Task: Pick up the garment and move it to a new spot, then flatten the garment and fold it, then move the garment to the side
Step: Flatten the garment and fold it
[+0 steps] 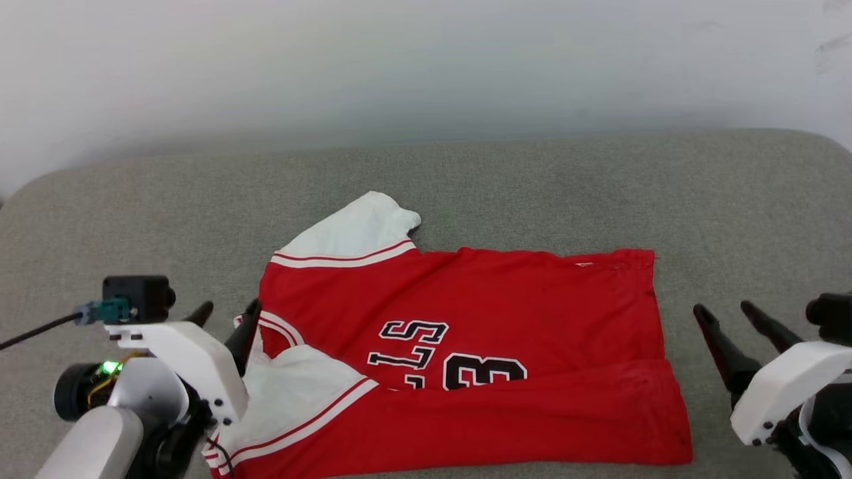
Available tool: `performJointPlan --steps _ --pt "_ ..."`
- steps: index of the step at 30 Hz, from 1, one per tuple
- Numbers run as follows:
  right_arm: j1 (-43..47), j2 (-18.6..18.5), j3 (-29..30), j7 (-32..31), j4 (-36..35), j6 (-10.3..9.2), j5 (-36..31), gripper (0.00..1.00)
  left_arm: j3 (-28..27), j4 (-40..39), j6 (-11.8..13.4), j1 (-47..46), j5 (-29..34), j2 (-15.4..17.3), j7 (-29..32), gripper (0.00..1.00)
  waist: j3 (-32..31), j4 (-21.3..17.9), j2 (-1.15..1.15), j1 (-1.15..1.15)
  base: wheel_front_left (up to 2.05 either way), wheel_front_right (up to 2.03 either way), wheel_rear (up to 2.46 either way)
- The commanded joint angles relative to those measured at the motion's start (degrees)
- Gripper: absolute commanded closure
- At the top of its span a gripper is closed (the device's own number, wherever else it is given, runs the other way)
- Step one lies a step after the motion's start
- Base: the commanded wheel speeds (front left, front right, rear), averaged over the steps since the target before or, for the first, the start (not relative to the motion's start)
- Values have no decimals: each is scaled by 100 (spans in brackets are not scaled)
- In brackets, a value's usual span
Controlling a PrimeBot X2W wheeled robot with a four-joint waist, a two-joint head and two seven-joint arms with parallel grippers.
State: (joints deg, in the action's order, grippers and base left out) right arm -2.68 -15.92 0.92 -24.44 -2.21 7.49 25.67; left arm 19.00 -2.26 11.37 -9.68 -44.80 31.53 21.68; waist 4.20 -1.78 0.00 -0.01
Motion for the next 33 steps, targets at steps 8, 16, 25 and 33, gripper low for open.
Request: performJointPlan --steps 8,16,25,33 --pt "-590 247 155 1186 -270 0 -485 0 -48 223 43 -1026 573 -194 -745 0 784 -253 0 1 0 0 0" --pt "-1279 329 -114 1857 -401 -1 -729 0 -119 1155 -314 -2547 642 -404 -1053 0 1713 -572 0 1 0 0 0" --pt "-1736 356 -519 2089 -126 0 -733 0 164 2542 -1132 -3977 347 -259 -30 0 2126 -1070 0 1 0 0 0" --pt "-1861 429 -689 2200 143 -1 -578 0 638 3209 -1447 -4552 265 148 1774 0 2348 -1475 0 1 0 0 0"
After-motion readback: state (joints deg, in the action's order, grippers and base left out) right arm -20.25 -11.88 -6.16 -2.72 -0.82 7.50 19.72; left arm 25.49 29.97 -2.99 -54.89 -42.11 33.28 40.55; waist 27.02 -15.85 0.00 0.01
